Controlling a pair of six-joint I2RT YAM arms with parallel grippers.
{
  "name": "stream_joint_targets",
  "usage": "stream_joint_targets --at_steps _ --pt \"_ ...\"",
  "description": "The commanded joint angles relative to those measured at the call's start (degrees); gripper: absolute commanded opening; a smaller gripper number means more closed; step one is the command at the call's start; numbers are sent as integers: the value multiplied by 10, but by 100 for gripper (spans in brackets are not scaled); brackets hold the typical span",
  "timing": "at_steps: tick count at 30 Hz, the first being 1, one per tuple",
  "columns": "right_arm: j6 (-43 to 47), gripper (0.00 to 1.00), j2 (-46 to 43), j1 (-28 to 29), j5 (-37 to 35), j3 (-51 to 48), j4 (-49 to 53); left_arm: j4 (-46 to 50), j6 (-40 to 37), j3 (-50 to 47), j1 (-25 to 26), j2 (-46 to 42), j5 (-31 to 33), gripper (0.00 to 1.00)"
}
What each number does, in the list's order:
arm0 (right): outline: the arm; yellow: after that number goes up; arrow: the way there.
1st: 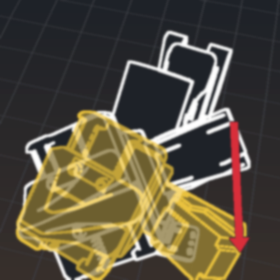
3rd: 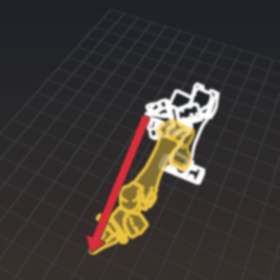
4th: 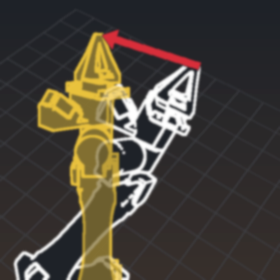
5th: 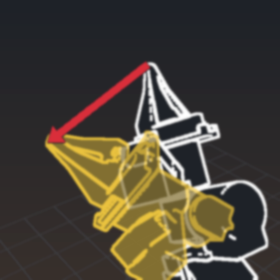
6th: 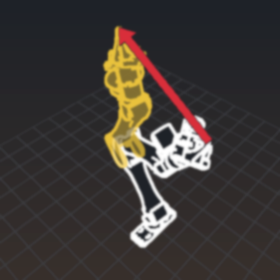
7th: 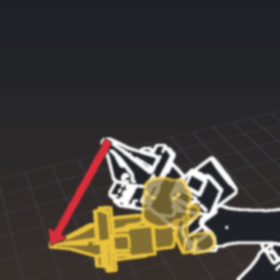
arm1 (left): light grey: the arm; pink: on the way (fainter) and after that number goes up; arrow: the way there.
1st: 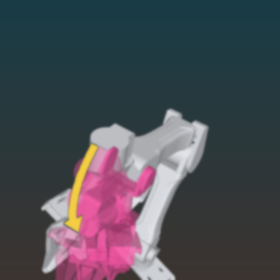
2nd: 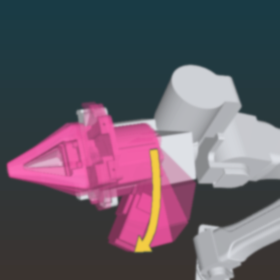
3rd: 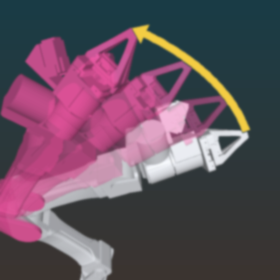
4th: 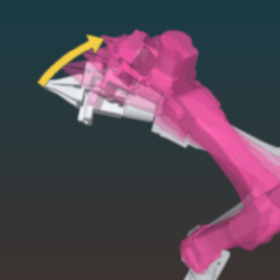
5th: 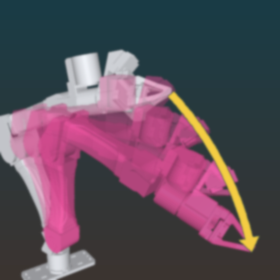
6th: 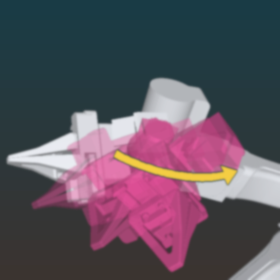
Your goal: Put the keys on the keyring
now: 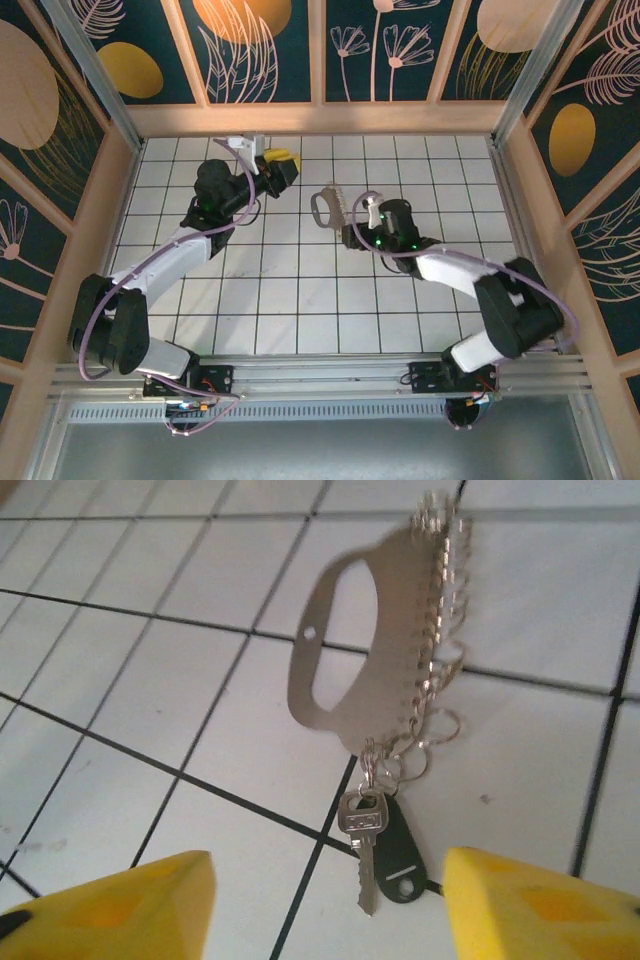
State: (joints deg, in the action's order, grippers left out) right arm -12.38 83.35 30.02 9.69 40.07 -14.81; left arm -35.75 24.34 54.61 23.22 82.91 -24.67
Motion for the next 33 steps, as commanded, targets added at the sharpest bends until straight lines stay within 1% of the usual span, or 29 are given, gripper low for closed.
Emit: stream_joint_targets --at_steps 1,2,3,5,8,10,11,13,15,18,21,25,28,30,33 --pt "2 77 -70 1 -32 -8 27 -3 2 -7 -4 -20 -14 58" --pt "4 89 -85 0 -40 -9 34 -2 2 -9 -4 -23 -13 68" --pt "6 98 -105 -3 -49 -10 43 2 -1 -11 -4 -26 -11 98" --pt "12 99 -139 -11 -72 -7 59 12 -6 -15 -4 -33 3 99" --pt "14 99 -187 -37 -141 -6 70 15 -23 -34 -4 -53 55 99" --pt "11 99 -213 -80 -160 -7 71 17 -50 -57 -4 -73 118 99" --pt "8 99 -222 -102 -163 -8 68 6 -69 -72 -3 -85 145 99" --pt "2 99 -238 -145 -187 -13 55 -35 -109 -120 -4 -114 224 99" --pt "-2 99 -247 -187 -189 -22 30 -55 -152 -156 -4 -139 291 99" --pt "-16 99 -245 -241 -201 -60 -42 -46 -213 -186 -4 -164 387 99" --pt "-24 99 -223 -276 -221 -99 -124 -64 -238 -227 -17 -181 448 99" --pt "24 99 -150 -287 -245 -106 -163 -94 -240 -278 -54 -188 460 99" --pt "47 99 -103 -290 -263 -123 -214 -117 -234 -312 -89 -182 464 99" --pt "53 99 -81 -296 -264 -140 -248 -130 -224 -336 -117 -175 451 99" --pt "57 99 -56 -300 -260 -159 -288 -161 -226 -365 -140 -149 443 99"
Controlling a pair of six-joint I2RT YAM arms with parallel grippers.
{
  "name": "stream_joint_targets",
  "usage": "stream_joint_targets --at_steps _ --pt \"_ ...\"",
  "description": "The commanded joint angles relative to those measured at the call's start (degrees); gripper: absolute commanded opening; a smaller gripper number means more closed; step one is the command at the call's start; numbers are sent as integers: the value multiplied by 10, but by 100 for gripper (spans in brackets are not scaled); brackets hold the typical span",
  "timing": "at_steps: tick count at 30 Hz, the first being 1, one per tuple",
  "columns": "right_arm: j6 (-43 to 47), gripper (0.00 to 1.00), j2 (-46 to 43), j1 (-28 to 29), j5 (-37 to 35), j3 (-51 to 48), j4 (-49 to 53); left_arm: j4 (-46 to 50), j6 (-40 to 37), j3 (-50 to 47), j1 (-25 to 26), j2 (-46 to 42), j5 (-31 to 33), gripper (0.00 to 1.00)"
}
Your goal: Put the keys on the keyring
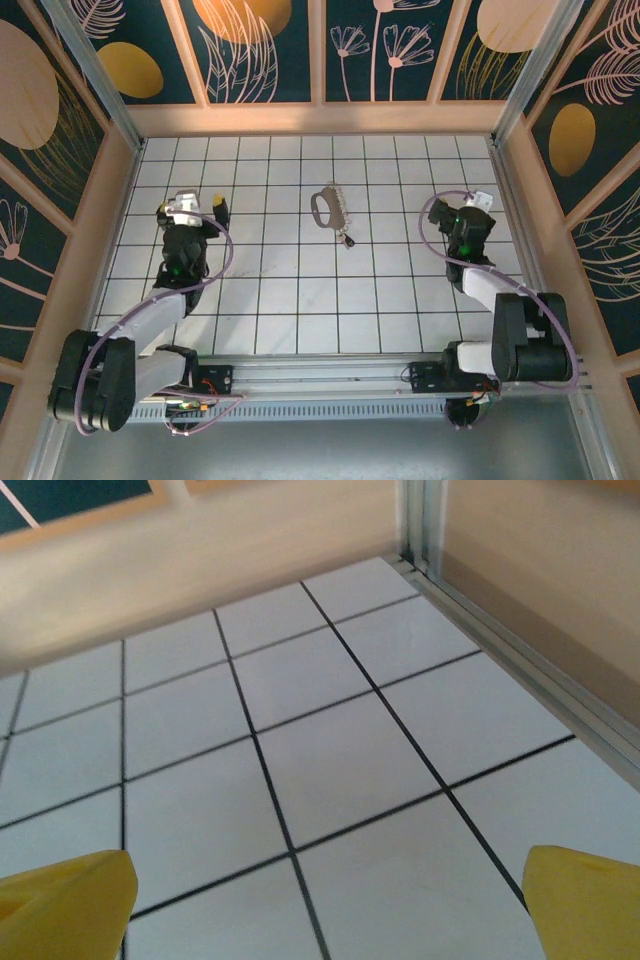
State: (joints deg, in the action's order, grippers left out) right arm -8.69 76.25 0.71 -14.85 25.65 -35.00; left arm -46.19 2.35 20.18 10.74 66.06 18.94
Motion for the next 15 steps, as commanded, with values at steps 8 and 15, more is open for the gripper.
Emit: stream_joint_targets --at_steps 8,15 --pt "55 99 52 -10 42 -58 -200 -203 -20 -71 -41 115 -16 99" --pt "77 99 103 -10 99 -121 -351 -266 -12 -85 -63 166 -72 99"
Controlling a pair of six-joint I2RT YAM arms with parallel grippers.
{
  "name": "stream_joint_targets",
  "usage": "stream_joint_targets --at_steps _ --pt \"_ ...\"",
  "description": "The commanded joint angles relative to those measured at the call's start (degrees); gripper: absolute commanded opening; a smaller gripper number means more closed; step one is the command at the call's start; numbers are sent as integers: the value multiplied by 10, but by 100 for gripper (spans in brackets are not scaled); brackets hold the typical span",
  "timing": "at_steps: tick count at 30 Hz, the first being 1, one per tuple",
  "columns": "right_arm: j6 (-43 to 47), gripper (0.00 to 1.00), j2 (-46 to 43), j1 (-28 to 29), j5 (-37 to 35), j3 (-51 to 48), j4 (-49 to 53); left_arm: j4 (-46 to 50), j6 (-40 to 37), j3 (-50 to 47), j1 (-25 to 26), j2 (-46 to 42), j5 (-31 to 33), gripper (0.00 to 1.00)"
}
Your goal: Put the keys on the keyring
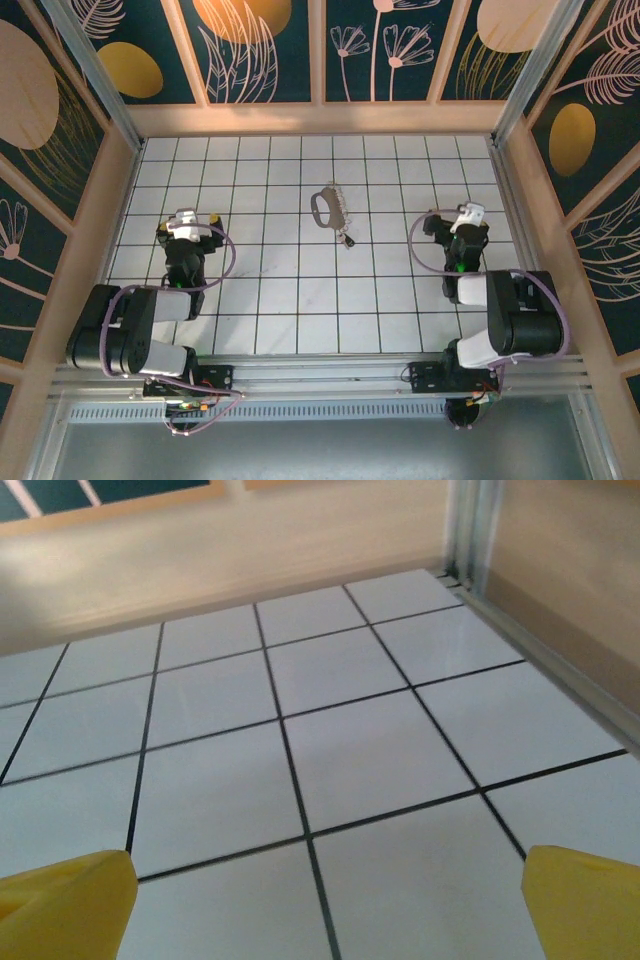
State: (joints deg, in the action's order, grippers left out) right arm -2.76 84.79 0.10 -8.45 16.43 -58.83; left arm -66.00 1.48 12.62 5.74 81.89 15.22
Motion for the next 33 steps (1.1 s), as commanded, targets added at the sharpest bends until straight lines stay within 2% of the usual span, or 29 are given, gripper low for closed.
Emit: stream_joint_targets --at_steps 1,5,10,17,33 --pt "21 99 21 -4 40 -36 -129 -78 -2 -13 -19 13 -51 99" --pt "31 99 34 -8 73 -41 -145 -142 -1 -24 -31 56 -84 99" --pt "18 99 33 -33 131 -27 -118 -85 18 2 -55 53 -123 99" --pt "21 99 33 -22 105 -26 -117 -64 30 14 -64 56 -119 99" --pt "21 99 35 -24 106 -23 -113 -60 32 16 -64 57 -113 99"
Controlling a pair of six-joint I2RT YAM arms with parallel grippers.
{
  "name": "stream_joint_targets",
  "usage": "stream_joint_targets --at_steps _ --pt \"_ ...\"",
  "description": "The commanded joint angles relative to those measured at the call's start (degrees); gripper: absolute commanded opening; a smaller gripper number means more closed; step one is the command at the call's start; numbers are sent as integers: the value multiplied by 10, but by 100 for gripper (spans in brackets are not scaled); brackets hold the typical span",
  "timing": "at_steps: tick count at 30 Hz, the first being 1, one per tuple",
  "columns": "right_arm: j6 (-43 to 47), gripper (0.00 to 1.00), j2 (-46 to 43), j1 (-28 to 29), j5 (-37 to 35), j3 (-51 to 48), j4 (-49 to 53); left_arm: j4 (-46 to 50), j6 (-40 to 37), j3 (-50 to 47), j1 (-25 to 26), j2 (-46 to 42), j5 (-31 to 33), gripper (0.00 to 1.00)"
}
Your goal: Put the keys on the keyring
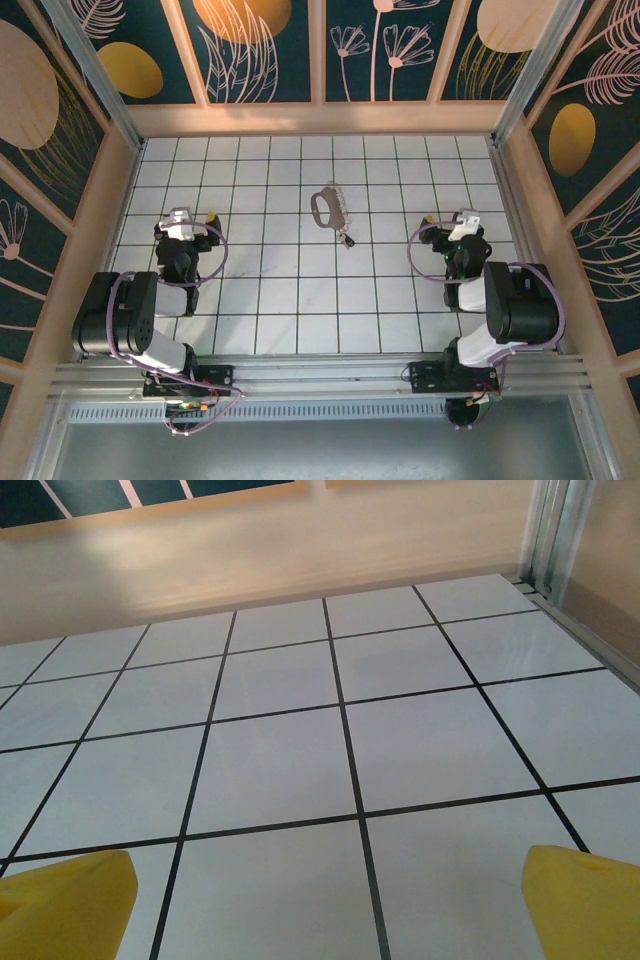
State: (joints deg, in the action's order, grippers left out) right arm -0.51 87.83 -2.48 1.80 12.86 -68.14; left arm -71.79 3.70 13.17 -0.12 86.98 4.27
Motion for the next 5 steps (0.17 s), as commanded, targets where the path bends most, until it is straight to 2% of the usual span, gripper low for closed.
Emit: stream_joint_targets --at_steps 1,5 --pt "-1 99 4 3 4 13 -20 -2 10 12 -5 6 -4 99" --pt "-1 99 4 2 5 11 -23 -1 10 12 -6 6 -3 99"
